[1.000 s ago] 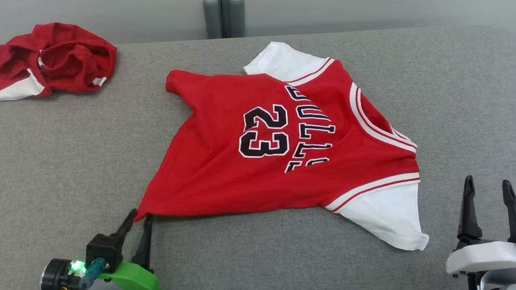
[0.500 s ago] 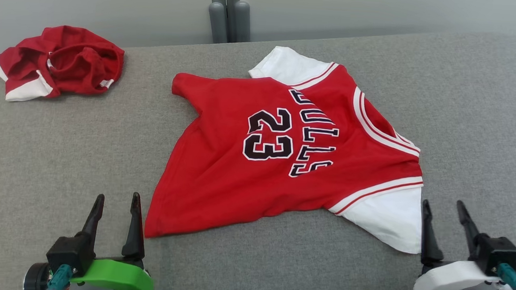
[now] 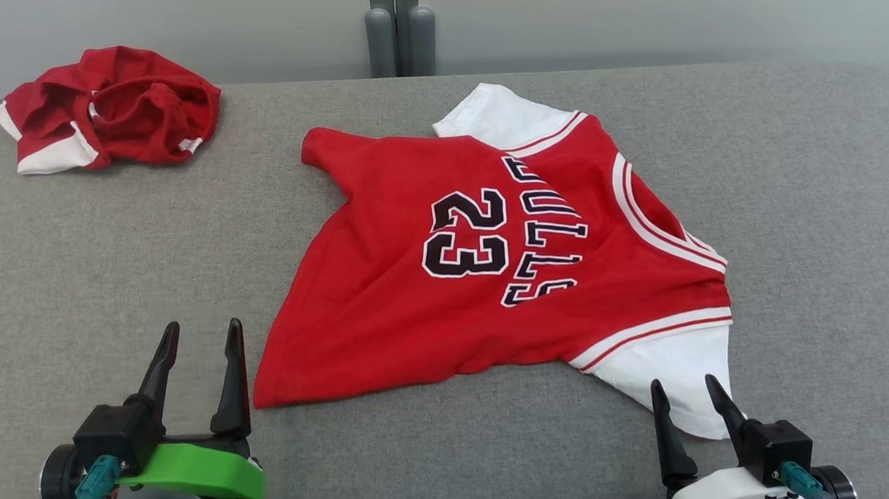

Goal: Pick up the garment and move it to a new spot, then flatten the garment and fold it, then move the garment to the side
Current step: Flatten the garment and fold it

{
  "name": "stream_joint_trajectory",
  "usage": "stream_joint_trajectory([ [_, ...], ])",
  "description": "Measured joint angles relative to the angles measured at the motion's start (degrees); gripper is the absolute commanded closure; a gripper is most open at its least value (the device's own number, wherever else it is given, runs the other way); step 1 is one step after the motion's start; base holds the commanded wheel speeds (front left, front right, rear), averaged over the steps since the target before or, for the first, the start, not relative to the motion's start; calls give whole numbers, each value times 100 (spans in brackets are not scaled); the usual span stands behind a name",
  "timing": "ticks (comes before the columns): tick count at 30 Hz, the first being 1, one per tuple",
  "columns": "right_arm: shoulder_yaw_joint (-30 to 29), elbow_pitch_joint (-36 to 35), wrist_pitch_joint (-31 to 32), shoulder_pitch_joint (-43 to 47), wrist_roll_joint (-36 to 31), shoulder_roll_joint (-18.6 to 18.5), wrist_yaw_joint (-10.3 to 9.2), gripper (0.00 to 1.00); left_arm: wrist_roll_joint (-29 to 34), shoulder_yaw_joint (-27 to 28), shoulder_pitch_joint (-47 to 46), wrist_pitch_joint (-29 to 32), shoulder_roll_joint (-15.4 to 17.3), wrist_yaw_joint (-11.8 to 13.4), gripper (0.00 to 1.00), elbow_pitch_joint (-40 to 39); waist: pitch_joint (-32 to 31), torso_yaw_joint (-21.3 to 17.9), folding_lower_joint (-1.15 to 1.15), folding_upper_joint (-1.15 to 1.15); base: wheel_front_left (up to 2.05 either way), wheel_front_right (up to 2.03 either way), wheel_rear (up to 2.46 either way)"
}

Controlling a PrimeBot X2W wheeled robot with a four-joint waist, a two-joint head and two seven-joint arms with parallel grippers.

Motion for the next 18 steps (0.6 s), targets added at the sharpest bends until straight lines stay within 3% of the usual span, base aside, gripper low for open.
stream_joint_trajectory([
  [10,-264,-56,0,-58,-2,1,0,0,-100,110,144,0,-24,-15,0,-91,-139,75,0,0,0,0,0],
  [18,-450,-163,0,26,-15,0,0,0,-357,-96,450,0,-30,130,0,4,-489,85,0,0,0,0,0],
])
